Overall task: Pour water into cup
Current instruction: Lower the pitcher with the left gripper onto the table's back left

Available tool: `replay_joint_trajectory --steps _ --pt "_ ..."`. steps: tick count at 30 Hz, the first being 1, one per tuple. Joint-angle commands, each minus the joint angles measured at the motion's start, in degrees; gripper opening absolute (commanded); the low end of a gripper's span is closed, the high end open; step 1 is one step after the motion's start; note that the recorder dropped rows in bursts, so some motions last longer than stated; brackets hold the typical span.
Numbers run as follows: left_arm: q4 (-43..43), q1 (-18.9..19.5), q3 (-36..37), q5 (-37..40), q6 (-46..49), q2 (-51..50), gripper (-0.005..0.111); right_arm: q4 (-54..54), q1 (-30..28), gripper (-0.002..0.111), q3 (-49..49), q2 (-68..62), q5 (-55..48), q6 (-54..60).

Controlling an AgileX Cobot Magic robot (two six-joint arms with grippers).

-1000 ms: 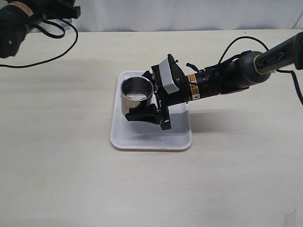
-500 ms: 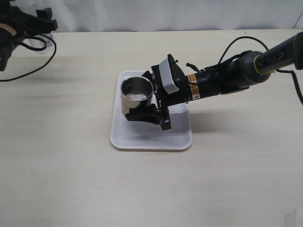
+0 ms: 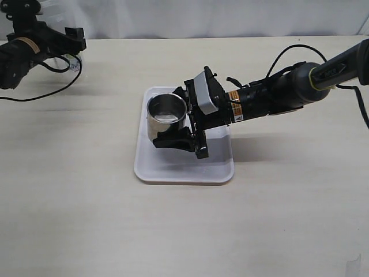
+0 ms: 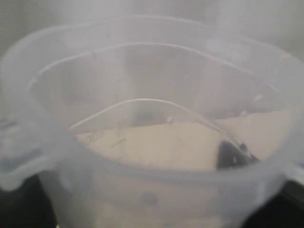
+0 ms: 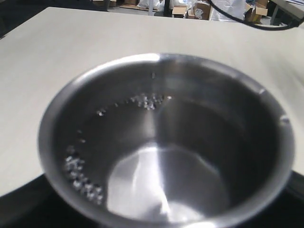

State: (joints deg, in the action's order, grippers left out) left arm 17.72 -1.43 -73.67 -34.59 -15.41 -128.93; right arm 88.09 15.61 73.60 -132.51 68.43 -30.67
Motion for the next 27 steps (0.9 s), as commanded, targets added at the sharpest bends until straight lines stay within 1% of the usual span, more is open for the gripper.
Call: replay_joint_trajectory --steps 1,7,16,18,20,22,25,27 --pt "2.32 -0.03 0.30 -1.24 -0.44 -0.37 0.000 -1.08 -0.15 0.004 0.36 0.44 1.50 -0.18" --pt "2.70 -0.03 0.30 -3.90 -0.44 -0.37 0.000 -1.08 -0.15 0.004 0.36 0.44 1.50 -0.18" --pt "4.01 -0.03 0.30 -3.37 -0.43 -0.47 0.000 -1.08 -0.15 0.004 0.36 0.44 1.50 -0.18" --pt "4.41 -0.03 0.30 -2.80 -0.43 -0.47 0.003 -1.08 -0.15 0.004 0.36 0.44 1.50 -0.18" --pt "4.41 -0.03 0.30 -2.51 -0.43 -0.47 0.013 -1.08 -0.15 0.004 0.36 0.44 1.50 -0.18" --pt "4.55 -0.03 0.30 -2.38 -0.43 -0.47 0.027 -1.08 -0.15 0.004 0.36 0.44 1.50 -0.18" --pt "4.70 -0.03 0.30 -1.92 -0.43 -0.47 0.058 -1.08 -0.15 0.004 0.36 0.44 1.50 -0.18" --pt "4.70 -0.03 0.30 -1.92 -0.43 -0.47 0.076 -1.08 -0.15 0.004 0.36 0.44 1.50 -0.18"
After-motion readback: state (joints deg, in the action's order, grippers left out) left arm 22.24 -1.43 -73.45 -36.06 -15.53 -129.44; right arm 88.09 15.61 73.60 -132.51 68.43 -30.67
